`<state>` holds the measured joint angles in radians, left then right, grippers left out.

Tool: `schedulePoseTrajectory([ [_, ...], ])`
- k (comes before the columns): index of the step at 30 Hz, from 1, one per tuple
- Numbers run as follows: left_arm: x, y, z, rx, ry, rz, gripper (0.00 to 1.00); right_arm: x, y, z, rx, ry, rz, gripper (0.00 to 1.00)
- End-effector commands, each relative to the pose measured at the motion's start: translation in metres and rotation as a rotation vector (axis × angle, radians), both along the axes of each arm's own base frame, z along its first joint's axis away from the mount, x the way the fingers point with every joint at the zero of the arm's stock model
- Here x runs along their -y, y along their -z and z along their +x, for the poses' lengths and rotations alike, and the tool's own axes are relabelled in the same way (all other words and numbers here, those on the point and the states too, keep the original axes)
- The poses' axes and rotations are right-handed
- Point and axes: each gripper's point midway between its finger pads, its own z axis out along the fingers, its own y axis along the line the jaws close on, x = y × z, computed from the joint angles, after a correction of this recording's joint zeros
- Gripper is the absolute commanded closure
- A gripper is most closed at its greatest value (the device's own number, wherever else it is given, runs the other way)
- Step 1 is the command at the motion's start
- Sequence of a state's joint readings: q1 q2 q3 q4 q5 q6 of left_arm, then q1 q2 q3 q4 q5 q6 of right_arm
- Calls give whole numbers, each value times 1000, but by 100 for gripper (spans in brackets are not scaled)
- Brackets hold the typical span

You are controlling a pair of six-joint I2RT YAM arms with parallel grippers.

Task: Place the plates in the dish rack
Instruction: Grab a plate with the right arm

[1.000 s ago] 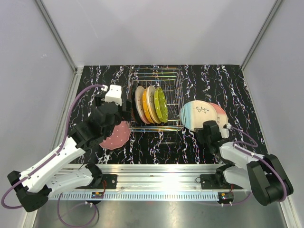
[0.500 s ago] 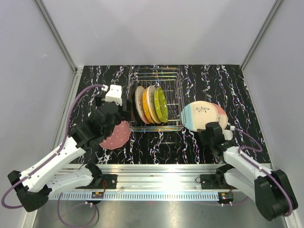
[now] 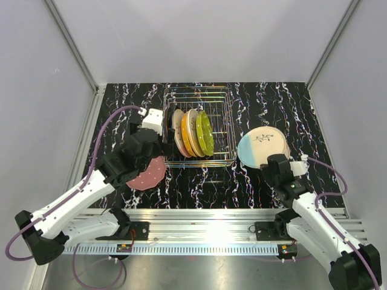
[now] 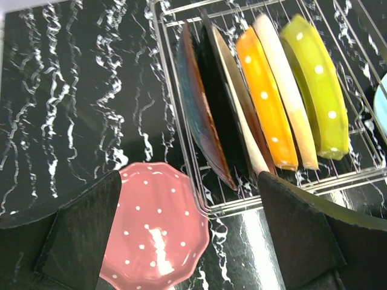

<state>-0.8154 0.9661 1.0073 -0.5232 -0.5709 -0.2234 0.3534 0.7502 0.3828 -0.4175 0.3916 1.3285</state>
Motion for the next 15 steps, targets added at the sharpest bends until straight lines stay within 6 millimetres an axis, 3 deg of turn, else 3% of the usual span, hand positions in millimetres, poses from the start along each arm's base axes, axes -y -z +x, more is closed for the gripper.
schedulePoseTrajectory([
  [1, 16, -10, 3, -3, 41, -62, 1, 11, -83, 30, 261, 70, -19, 100],
  [6, 23, -9, 0, -24, 61, -90, 1, 11, -89, 24, 266, 58, -10, 100],
  [10, 51, -14, -9, -89, 162, -189, 1, 17, -102, 20, 300, 75, -20, 100],
  [15, 95, -19, -19, -189, 284, -365, 1, 25, -148, 18, 408, 63, -67, 100],
])
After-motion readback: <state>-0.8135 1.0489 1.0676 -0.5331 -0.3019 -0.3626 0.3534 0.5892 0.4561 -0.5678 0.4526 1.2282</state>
